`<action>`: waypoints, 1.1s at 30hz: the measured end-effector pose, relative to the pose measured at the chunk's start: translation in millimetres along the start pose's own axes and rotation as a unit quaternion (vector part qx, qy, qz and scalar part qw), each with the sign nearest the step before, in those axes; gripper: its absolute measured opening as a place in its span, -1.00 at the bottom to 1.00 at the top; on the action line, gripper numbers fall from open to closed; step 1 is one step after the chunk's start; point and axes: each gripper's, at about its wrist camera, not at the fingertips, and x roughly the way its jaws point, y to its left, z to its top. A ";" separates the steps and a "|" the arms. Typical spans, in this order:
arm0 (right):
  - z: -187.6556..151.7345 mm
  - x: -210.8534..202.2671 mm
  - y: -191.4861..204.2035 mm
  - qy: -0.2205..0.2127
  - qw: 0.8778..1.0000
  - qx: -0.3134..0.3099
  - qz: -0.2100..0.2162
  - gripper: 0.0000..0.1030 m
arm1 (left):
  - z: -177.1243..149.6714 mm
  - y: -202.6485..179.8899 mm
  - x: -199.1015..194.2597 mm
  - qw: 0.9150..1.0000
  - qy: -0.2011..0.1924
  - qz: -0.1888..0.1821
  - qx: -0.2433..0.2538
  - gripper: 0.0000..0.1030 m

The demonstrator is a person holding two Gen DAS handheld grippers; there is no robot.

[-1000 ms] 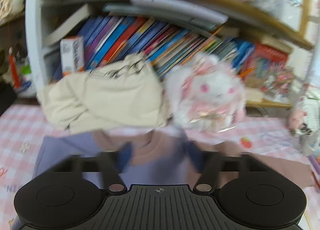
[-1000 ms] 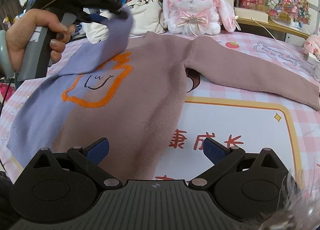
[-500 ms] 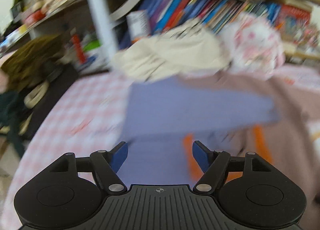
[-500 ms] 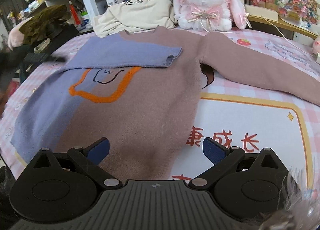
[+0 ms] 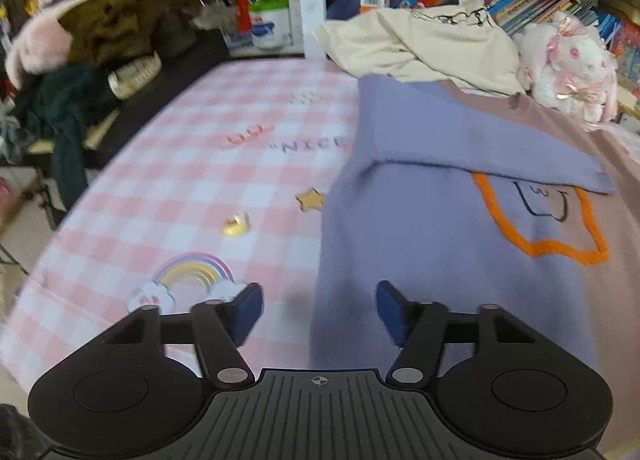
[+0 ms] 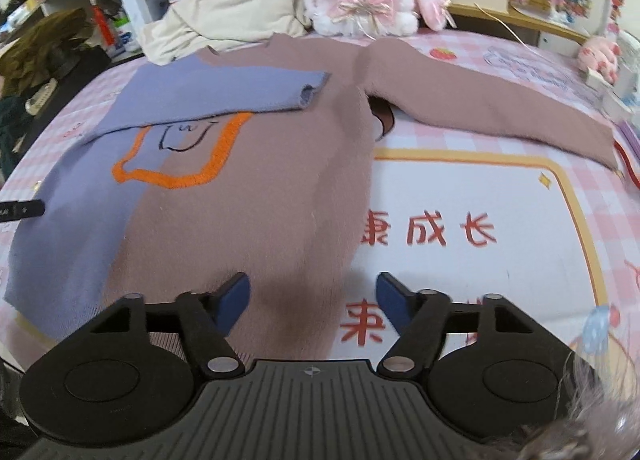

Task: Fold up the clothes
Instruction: 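Fold the lavender sleeve across the sweater body with the left gripper, then lay the lavender sleeve flat and open the left gripper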

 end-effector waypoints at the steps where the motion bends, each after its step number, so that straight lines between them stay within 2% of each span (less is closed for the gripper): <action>1: -1.6 -0.7 0.9 0.002 1.000 0.004 -0.006 0.04 | -2.8 0.9 -0.1 1.000 0.001 -0.009 -0.001 -0.13; 2: -2.8 -1.7 2.3 0.002 1.000 0.005 -0.013 -0.01 | -5.7 1.8 -0.2 1.000 0.002 -0.018 -0.002 -0.29; 3: -3.8 -2.5 4.1 0.002 1.000 0.006 -0.018 -0.16 | -8.5 2.6 -0.3 1.000 0.003 -0.028 -0.003 -0.43; 4: -4.7 -3.2 6.0 0.002 1.000 0.007 -0.021 -0.31 | -11.3 3.5 -0.4 0.999 0.003 -0.037 -0.003 -0.48; 8: -7.0 -3.6 12.4 -0.002 1.000 0.012 -0.025 -0.57 | -18.2 -1.8 -6.4 0.998 -0.007 -0.056 0.025 -0.90; 10: -6.9 -3.4 14.8 -0.002 1.000 0.018 -0.022 -0.67 | -18.4 0.5 -8.5 0.998 -0.008 -0.062 0.024 -0.91; 23: -15.4 -9.1 35.3 0.010 1.000 0.000 -0.010 -0.69 | -22.5 30.2 -15.3 0.997 0.002 -0.076 0.002 -0.91; 28: -16.2 -15.6 37.9 -0.008 1.000 0.013 -0.020 -0.69 | -22.6 31.1 -13.8 0.997 0.004 -0.079 0.007 -0.90; 33: -16.9 -22.9 41.3 -0.029 0.999 0.025 -0.030 -0.66 | -21.6 28.0 -16.7 0.997 0.001 -0.067 0.030 -0.75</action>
